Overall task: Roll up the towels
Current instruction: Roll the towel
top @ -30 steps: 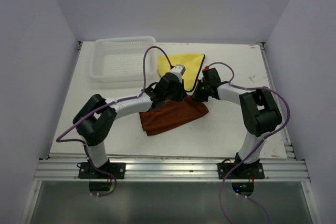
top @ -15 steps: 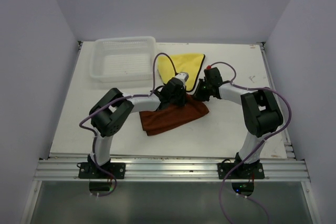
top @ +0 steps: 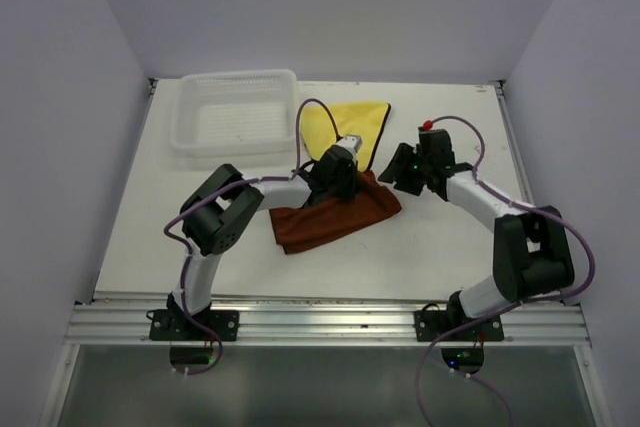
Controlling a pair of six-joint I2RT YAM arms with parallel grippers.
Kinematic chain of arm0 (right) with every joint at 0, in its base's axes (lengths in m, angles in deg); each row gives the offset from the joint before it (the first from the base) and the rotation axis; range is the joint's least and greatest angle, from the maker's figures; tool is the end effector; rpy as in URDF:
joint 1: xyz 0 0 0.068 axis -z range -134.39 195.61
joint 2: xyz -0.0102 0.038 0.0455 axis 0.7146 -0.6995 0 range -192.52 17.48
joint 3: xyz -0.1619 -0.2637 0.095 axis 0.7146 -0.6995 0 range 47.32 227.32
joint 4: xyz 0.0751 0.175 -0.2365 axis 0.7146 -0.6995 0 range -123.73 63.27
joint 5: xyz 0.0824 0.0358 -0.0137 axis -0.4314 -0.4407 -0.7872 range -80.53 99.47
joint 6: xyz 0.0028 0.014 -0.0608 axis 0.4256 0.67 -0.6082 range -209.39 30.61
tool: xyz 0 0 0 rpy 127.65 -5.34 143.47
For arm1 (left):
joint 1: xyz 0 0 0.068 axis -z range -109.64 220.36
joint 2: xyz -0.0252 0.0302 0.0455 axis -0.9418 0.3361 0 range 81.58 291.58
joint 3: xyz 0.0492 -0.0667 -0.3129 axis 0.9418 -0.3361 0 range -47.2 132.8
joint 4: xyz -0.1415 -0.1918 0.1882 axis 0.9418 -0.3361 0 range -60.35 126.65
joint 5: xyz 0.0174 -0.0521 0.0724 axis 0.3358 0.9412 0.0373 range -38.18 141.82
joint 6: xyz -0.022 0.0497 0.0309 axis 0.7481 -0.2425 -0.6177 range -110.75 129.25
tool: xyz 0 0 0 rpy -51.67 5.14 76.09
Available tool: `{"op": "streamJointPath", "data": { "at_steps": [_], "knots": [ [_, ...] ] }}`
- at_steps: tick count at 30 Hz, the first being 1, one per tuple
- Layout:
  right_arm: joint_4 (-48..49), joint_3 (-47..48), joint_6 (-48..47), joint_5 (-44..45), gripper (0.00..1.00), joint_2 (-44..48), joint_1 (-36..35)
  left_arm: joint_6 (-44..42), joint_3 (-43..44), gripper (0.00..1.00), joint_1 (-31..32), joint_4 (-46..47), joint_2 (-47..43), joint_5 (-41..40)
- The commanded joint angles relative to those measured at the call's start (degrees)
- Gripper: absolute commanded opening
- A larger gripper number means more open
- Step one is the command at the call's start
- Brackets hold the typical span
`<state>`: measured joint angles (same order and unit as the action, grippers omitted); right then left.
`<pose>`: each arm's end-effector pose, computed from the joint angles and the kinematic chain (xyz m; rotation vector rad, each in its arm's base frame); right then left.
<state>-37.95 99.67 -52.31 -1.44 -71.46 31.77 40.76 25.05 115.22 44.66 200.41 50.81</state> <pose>0.3508 0.0957 0.2159 0.4105 2.4511 0.6261 0.3622 -0.3592 0.1457 0.2621 2.3234 -0.6799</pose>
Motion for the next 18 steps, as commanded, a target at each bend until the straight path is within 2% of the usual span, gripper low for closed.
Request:
{"op": "streamJointPath", "data": {
  "at_steps": [1, 11, 15, 18],
  "knots": [
    [-0.12, -5.14, -1.40, 1.95, 0.58, 5.61, 1.71, 0.22, 0.26, 0.08, -0.83, 1.30, 0.97, -0.92],
    [4.36, -11.66, -2.45, 3.10, 0.61, 4.66, 1.72, 0.66, -0.79, 0.08, -0.74, 1.66, -0.35, -0.48],
    [6.65, -12.19, -2.54, 2.39, 0.54, 3.26, 1.72, 0.66, -1.14, 0.08, -0.83, 1.31, -0.88, -0.48],
    [9.81, -13.51, -3.41, 1.95, 0.43, 4.04, 1.72, 0.84, -1.49, 0.08, -0.83, 1.39, -1.31, -0.39]
  ]
}}
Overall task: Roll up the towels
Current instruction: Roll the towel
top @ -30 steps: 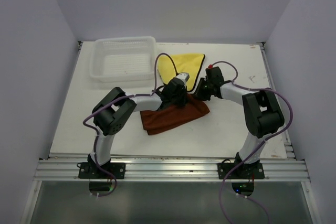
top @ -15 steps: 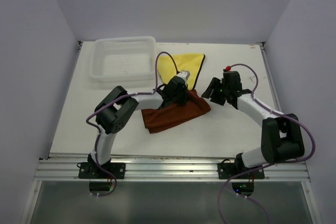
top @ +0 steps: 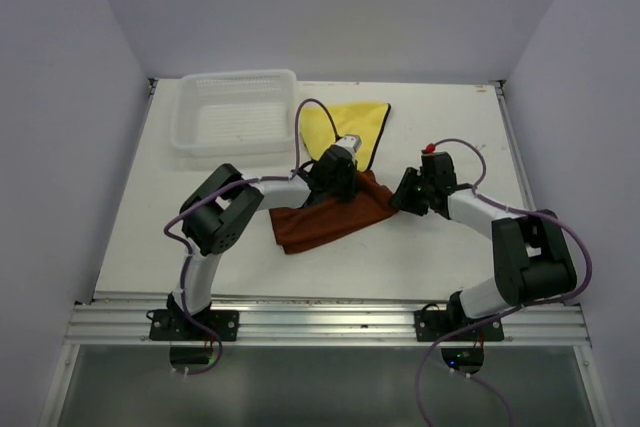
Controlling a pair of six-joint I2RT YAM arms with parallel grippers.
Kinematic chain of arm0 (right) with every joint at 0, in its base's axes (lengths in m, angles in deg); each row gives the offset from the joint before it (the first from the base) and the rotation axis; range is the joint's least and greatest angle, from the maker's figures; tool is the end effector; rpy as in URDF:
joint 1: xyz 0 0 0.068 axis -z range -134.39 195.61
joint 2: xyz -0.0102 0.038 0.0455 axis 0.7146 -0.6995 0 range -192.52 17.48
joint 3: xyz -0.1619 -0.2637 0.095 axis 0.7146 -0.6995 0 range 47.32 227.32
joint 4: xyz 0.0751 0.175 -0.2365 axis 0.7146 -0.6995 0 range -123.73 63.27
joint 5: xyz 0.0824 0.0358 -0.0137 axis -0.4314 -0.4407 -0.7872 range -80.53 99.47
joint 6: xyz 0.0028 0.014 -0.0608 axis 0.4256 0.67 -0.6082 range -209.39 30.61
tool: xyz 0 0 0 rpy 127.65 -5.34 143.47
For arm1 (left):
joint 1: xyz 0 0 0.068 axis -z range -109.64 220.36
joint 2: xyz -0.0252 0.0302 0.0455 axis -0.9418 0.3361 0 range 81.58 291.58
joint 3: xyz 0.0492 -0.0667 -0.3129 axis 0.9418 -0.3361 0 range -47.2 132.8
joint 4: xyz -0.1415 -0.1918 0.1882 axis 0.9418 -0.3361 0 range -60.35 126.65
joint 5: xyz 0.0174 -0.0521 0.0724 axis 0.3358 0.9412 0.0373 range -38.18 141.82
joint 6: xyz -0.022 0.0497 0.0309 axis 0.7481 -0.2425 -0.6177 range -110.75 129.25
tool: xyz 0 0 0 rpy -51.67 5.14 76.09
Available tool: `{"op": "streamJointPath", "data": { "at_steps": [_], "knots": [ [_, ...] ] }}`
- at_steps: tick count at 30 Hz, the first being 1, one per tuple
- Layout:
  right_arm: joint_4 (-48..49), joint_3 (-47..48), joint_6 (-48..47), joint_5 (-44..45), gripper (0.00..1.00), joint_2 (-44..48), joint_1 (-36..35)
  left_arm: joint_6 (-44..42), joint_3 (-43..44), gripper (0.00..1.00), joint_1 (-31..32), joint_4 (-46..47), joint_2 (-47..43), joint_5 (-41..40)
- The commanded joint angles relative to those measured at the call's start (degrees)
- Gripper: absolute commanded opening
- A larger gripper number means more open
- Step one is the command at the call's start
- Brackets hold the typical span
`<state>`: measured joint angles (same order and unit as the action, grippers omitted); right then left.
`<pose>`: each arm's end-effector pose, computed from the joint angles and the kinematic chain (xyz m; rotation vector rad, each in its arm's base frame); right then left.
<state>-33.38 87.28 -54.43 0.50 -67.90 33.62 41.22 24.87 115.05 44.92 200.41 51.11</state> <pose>0.3065 0.0727 0.1692 0.4392 2.5065 0.5313 0.3628 -0.3580 0.1451 0.2524 2.3256 -0.6885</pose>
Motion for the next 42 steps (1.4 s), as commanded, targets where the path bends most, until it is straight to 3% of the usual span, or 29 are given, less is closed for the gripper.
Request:
{"op": "streamJointPath", "data": {
  "at_steps": [1, 3, 4, 8, 15, 22, 31, 42],
  "knots": [
    [6.12, -1.47, -1.47, -0.17, 0.35, 0.74, -0.23, 0.46, -1.50, 0.08, -0.65, 1.13, -1.32, -0.61],
    [6.39, -1.56, -2.26, -0.43, 0.26, 1.10, -0.23, 0.73, -1.50, 0.08, -0.65, 1.13, -1.40, -0.26],
    [6.30, -1.64, -2.70, -0.78, 0.17, 1.71, -0.58, 0.73, -1.50, 0.08, -0.65, 1.04, -1.40, 0.09],
    [6.30, -2.26, -6.91, 3.49, 0.00, 4.78, -3.47, 1.34, -1.76, 0.08, -0.65, 0.52, -2.28, 0.45],
    [4.99, -4.63, -14.03, 25.17, 0.00, 13.22, -15.16, 2.22, -1.67, 0.08, -1.00, -1.06, -5.18, 2.90],
    [4.02, -3.58, -20.01, 35.41, 0.00, 13.41, -23.41, 3.80, -1.67, 0.08, -1.44, -1.15, -6.41, 5.37],
    [6.13, -1.82, -26.34, 40.09, 0.00, 9.02, -32.30, 5.12, -3.60, 0.08, -1.53, 0.07, -6.94, 6.69],
    [10.43, -0.94, -26.79, 37.10, 0.00, 3.83, -35.12, 6.62, -7.47, 0.08, -1.71, 2.45, -7.12, 7.74]
  ]
}}
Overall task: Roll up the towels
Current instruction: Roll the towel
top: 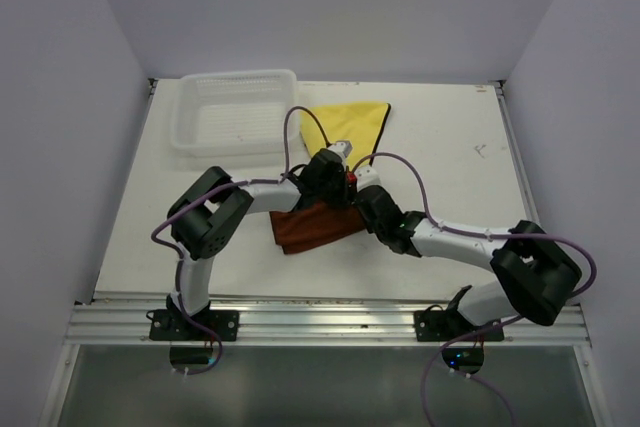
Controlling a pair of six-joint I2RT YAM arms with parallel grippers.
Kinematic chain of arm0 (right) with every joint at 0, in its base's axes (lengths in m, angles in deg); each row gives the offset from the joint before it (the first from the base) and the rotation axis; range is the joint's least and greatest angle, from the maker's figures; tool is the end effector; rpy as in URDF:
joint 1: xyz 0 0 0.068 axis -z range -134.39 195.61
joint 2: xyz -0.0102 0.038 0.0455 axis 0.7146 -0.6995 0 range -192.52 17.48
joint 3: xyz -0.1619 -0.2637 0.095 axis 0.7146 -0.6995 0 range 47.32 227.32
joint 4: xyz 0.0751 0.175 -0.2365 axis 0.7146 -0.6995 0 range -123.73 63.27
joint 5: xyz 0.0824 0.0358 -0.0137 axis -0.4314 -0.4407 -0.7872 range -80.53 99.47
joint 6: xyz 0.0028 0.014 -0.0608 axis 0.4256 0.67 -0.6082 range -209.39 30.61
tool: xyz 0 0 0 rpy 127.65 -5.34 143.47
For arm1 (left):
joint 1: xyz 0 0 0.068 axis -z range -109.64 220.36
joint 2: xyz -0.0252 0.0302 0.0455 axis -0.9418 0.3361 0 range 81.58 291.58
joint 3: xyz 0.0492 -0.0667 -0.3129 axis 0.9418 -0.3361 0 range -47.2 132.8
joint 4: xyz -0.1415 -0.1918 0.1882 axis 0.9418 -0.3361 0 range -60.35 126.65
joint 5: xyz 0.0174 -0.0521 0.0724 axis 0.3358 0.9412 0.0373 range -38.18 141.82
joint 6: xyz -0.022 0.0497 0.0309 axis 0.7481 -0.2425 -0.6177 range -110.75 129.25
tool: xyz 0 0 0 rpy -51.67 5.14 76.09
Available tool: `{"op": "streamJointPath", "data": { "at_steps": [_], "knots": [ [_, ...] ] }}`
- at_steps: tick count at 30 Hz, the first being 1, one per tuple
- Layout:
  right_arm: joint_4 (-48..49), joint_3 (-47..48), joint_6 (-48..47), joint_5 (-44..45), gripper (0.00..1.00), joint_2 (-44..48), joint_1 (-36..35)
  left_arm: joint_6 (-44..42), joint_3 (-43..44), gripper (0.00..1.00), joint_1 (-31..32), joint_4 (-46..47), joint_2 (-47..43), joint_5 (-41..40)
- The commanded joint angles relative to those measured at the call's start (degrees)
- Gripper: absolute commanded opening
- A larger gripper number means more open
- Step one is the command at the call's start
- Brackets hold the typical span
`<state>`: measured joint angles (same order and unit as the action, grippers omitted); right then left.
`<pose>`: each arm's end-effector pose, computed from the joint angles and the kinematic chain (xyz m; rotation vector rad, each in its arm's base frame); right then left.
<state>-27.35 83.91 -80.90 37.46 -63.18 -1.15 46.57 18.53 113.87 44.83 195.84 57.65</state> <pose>0.2224 0.2039 0.1858 -0.5119 2.1823 -0.0608 0.3442 -0.3333 0.1460 0.1877 2.4123 -0.8192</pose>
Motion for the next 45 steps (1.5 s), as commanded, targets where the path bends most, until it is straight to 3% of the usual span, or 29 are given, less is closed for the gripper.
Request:
{"op": "streamJointPath", "data": {
  "at_steps": [1, 15, 27, 45],
  "knots": [
    [5.27, 2.51, 0.12, -1.08, 0.00, -1.33, -0.35, 1.26, -1.31, 0.08, -0.53, 2.62, -2.55, 1.21],
    [9.59, 2.34, 4.78, -7.42, 0.00, -5.47, -0.43, 2.05, -4.38, 0.06, -1.32, 3.50, -4.39, 1.56],
    [12.75, 0.05, 6.27, -7.86, 0.00, -7.58, -0.52, 3.37, -8.17, 0.06, -9.84, 4.12, -14.32, 7.00],
    [14.42, -2.41, 9.70, -7.42, 0.00, -7.14, -0.35, 11.01, -6.14, 0.03, -8.35, 21.86, -3.44, 17.90]
  ]
}}
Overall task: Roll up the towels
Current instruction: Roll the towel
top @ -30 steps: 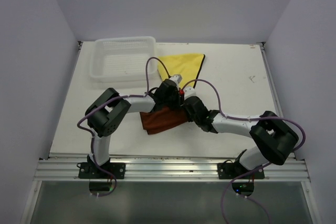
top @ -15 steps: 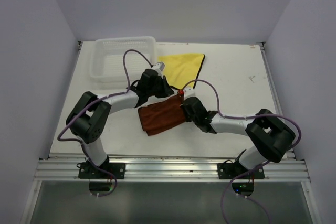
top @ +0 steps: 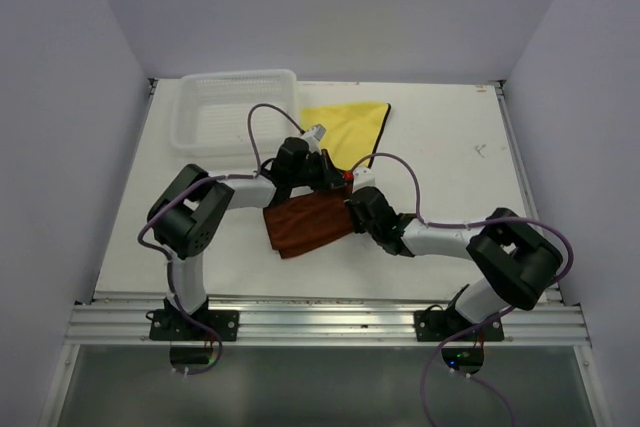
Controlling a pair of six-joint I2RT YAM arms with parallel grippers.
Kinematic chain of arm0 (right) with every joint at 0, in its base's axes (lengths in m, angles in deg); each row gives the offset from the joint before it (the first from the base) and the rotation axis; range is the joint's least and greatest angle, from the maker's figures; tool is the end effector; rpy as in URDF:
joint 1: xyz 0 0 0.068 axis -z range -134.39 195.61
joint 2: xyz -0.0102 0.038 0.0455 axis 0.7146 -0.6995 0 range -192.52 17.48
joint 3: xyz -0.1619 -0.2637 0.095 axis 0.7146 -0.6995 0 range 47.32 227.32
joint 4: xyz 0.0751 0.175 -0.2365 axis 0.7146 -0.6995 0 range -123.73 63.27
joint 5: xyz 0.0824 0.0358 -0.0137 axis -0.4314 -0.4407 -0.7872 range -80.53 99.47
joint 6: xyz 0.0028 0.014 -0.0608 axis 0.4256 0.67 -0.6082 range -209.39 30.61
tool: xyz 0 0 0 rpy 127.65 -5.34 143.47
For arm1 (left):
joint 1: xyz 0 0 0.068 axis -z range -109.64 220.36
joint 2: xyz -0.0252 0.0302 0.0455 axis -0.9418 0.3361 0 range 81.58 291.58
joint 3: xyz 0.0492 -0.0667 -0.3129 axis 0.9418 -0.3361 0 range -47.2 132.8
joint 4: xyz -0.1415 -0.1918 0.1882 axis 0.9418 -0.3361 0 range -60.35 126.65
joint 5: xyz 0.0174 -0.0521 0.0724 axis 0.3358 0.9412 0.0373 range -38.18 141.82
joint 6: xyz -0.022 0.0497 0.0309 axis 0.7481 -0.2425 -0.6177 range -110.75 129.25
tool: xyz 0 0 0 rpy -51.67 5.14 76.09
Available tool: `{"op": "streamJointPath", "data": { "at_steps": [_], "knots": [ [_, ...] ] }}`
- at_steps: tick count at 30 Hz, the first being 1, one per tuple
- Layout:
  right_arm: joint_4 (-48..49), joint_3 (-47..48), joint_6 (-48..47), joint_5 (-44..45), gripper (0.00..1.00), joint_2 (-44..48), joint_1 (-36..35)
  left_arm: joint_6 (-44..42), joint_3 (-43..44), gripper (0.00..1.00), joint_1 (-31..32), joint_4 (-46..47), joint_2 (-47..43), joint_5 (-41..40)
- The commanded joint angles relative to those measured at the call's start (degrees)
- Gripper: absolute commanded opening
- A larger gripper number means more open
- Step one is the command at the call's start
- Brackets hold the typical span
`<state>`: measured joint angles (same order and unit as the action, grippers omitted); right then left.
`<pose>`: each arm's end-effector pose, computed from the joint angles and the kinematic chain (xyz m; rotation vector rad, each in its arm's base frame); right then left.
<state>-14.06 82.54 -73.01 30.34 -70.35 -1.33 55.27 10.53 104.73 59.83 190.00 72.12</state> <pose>0.2325 0.2240 0.1599 -0.3998 2.1849 0.1955 0.3663 -0.2705 0.1727 0.0150 2.2551 -1.1844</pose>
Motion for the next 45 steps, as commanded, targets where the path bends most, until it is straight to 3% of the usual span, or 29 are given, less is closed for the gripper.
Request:
{"op": "streamJointPath", "data": {
  "at_steps": [1, 14, 21, 25, 36, 45],
  "knots": [
    [1.13, -1.12, 1.90, -0.30, 0.00, 0.03, -0.26, 2.49, 1.85, 0.03, 1.05, 7.05, 2.76, 3.35],
    [-0.97, 0.11, 3.83, -1.26, 0.00, 1.08, 0.35, -5.15, 2.91, 0.01, 3.60, -4.10, 6.89, -8.07],
    [-5.10, 0.72, 5.33, -3.37, 0.24, 7.14, 2.02, -8.58, 2.21, 0.01, 3.69, -7.89, 6.10, -14.40],
    [-7.65, 1.51, 7.43, -5.57, 0.33, 10.04, 4.04, -8.49, 0.63, 0.00, 3.69, -6.48, 6.19, -14.49],
    [-3.45, -2.70, 16.47, -19.53, 0.46, 15.50, 18.00, -8.05, -2.63, 0.00, 3.69, -3.67, 6.54, -14.23],
    [3.32, 1.51, 23.25, -29.20, 0.52, 4.70, 22.86, -7.96, -4.30, 0.00, 3.60, -2.88, 5.57, -14.23]
  ]
}}
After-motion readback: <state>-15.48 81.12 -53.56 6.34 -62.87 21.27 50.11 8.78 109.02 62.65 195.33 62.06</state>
